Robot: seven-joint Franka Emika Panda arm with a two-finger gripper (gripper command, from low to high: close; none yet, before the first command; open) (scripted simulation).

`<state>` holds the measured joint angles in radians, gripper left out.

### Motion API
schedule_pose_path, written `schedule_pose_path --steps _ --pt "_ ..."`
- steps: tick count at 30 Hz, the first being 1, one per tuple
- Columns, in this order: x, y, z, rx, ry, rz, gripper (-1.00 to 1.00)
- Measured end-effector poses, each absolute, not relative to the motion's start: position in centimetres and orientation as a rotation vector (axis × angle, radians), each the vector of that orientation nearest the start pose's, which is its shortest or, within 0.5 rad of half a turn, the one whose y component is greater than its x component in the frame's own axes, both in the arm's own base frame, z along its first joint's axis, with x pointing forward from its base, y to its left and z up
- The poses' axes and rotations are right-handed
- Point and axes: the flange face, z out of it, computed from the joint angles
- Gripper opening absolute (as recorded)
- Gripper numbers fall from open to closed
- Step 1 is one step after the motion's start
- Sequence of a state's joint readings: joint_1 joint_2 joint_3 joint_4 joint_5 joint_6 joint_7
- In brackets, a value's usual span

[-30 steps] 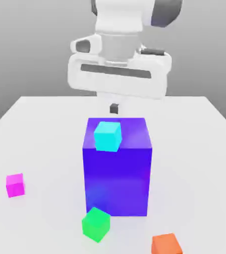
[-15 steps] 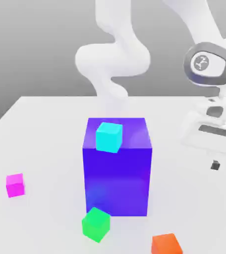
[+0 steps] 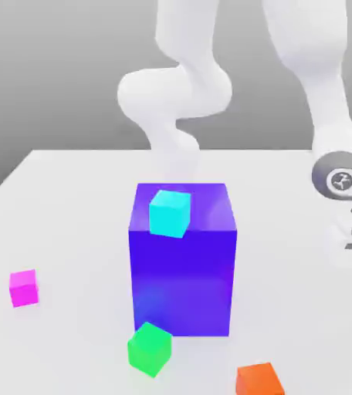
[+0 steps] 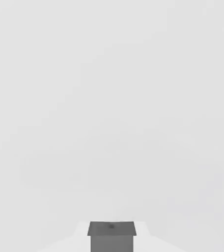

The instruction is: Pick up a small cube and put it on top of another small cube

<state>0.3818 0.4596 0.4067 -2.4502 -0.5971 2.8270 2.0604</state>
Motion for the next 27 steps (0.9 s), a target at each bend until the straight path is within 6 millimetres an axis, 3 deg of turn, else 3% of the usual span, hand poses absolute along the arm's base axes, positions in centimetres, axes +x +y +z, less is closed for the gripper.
schedule_pose_path --steps 7,14,20,27 --pt "29.2 36.1 13.2 -2.929 1.130 0.001 1.00" --pt "29.6 35.6 18.9 -2.934 1.139 0.000 1.00" --pt "36.7 28.0 18.4 -2.887 1.302 0.039 1.00" --pt "43.8 15.8 18.4 -2.753 1.516 0.047 1.00"
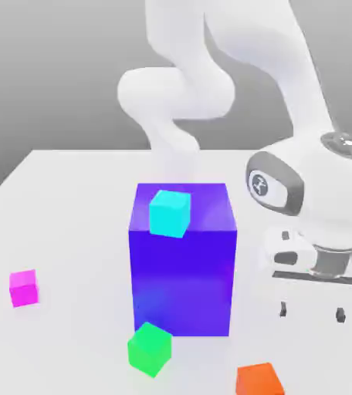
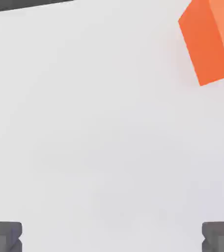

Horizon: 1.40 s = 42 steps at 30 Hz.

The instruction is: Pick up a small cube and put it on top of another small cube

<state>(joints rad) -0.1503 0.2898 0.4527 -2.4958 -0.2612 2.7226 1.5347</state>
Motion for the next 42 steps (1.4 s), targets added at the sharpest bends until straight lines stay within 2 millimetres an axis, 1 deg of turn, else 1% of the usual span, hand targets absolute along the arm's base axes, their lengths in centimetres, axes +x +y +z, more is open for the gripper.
schedule_pose_path --steps 3,6,9,12,15,18,21,25,26,27,29,32,33,38,39,40,42 --pt "45.1 9.7 18.3 -2.680 1.645 0.042 1.00" --pt "45.6 3.5 18.4 -2.595 1.774 0.033 1.00" --pt "45.3 -2.8 18.8 -2.498 1.899 0.017 1.00" --pt "44.2 -8.8 19.2 -2.390 2.022 -0.003 1.00" --pt "41.8 -14.2 19.3 -2.263 2.169 -0.006 1.00" --pt "38.8 -18.9 19.4 -2.119 2.314 -0.004 1.00" --pt "35.2 -23.2 19.5 -1.961 2.448 -0.002 1.00" --pt "29.7 -28.0 19.5 -1.724 2.617 0.001 1.00" --pt "28.8 -28.9 19.1 -1.679 2.651 -0.001 1.00" --pt "28.3 -29.3 18.4 -1.657 2.668 -0.003 1.00" --pt "28.0 -29.8 16.7 -1.641 2.682 -0.006 1.00" --pt "27.9 -29.8 13.8 -1.635 2.685 -0.004 1.00" --pt "27.8 -29.7 13.0 -1.633 2.686 -0.001 -1.00" --pt "27.8 -29.7 13.0 -1.633 2.686 -0.003 -1.00" --pt "27.8 -29.7 12.6 -1.632 2.685 -0.002 -1.00" --pt "27.8 -29.7 13.0 -1.633 2.686 -0.003 -1.00" --pt "27.9 -29.8 14.5 -1.635 2.686 -0.007 -1.00"
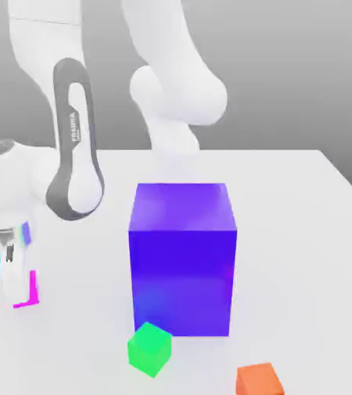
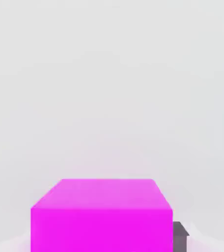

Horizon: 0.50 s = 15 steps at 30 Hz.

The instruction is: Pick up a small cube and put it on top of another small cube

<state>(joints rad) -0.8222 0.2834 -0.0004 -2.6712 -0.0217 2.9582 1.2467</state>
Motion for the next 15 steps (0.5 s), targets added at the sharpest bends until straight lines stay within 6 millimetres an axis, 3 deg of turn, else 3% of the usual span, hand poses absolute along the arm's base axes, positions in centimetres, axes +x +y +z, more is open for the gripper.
schedule_pose_path --steps 4,6,10,15 --pt "27.8 -29.7 18.1 -1.633 2.686 -0.005 -1.00" --pt "30.2 -27.6 19.4 -1.794 2.573 0.003 -1.00" --pt "36.5 -19.8 21.1 -2.244 2.181 0.009 -1.00" --pt "42.1 -6.2 23.2 -2.761 1.487 0.004 -1.00"
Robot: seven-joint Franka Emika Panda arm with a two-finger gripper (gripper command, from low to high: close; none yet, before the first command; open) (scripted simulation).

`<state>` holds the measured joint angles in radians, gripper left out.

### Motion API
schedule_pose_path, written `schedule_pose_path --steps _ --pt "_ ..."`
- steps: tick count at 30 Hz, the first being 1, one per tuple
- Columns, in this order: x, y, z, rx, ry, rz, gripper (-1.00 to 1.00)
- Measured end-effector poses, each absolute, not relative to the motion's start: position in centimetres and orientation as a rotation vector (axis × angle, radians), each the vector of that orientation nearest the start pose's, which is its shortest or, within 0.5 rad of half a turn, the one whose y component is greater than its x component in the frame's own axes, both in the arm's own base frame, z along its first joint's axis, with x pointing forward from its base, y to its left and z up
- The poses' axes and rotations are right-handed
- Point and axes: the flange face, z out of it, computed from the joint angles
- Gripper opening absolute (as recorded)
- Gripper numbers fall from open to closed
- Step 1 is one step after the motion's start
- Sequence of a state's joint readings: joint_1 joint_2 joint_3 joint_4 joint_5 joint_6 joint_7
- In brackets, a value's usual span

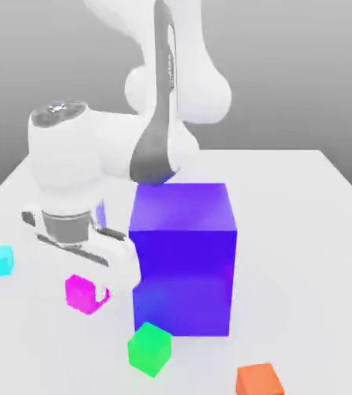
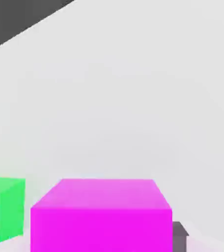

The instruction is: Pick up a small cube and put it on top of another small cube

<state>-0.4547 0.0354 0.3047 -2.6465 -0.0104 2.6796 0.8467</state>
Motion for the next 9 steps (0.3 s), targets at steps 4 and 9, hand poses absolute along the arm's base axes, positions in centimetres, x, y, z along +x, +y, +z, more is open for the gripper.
schedule_pose_path --steps 4,9 --pt "43.0 -4.3 19.9 -2.855 1.312 0.000 -1.00" --pt "43.0 -4.2 18.1 -2.858 1.305 -0.001 1.00"
